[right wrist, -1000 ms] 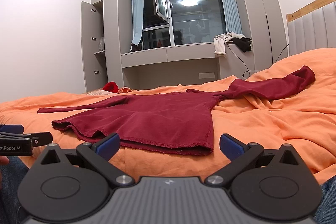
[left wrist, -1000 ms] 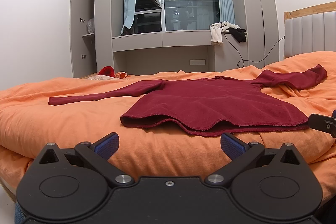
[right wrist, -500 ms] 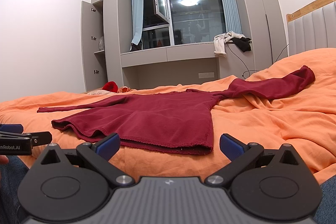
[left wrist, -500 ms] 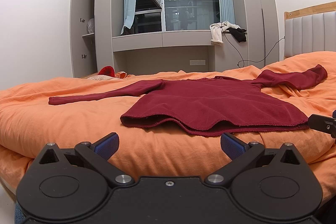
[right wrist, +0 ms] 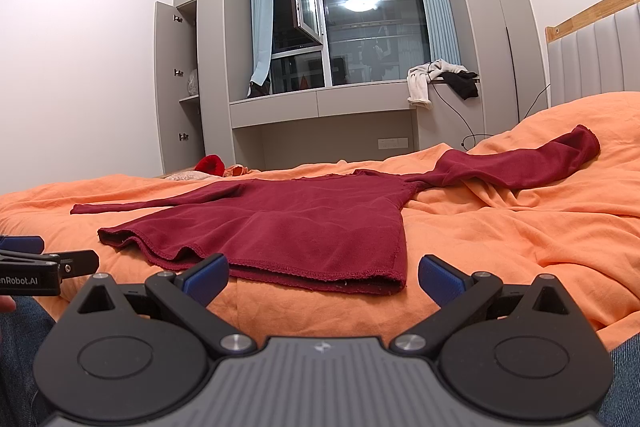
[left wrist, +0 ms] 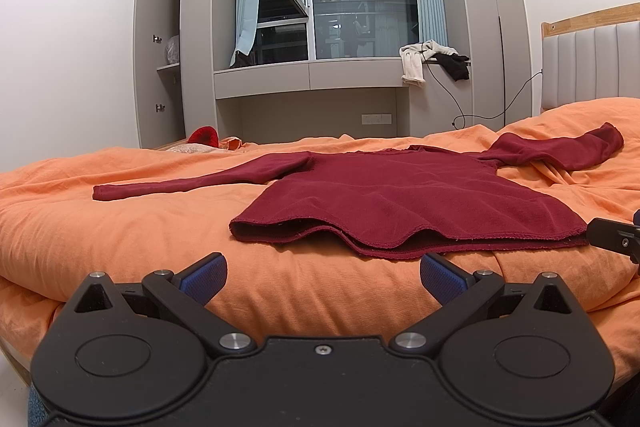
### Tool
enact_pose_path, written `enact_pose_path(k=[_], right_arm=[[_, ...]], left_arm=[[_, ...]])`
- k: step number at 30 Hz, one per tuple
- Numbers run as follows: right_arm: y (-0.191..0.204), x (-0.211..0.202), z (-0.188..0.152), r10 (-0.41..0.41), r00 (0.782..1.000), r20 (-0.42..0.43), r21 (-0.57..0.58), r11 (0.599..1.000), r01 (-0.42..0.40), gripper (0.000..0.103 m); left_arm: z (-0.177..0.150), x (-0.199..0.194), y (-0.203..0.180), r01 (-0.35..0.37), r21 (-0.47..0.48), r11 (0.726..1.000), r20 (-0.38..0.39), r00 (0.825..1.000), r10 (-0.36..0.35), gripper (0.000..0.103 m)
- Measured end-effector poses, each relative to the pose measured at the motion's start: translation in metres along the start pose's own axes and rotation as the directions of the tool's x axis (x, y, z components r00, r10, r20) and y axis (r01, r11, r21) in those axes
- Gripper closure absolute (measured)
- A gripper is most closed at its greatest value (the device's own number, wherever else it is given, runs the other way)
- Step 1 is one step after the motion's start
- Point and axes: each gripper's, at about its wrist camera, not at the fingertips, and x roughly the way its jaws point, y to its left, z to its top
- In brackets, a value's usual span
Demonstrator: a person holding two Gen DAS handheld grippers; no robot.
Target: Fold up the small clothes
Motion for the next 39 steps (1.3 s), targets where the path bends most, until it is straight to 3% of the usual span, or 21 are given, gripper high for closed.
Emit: enact_pose_path(k=[32,39], right_arm=[[0.001,-0.001,-0.001,0.001,1.0,-0.001,-0.002,1.0,-0.001,0.0],[-0.001,0.005,0.008,-0.007,0.999,-0.051,0.011,1.0,0.007,0.0]], left_arm=[[0.0,0.001,0.002,0.0,0.005,1.0,-0.004,1.0,0.0,0.0],[0.004,0.016,-0.003,0.005,0.021,1.0,-0.058,0.998,-0.004,0.0]])
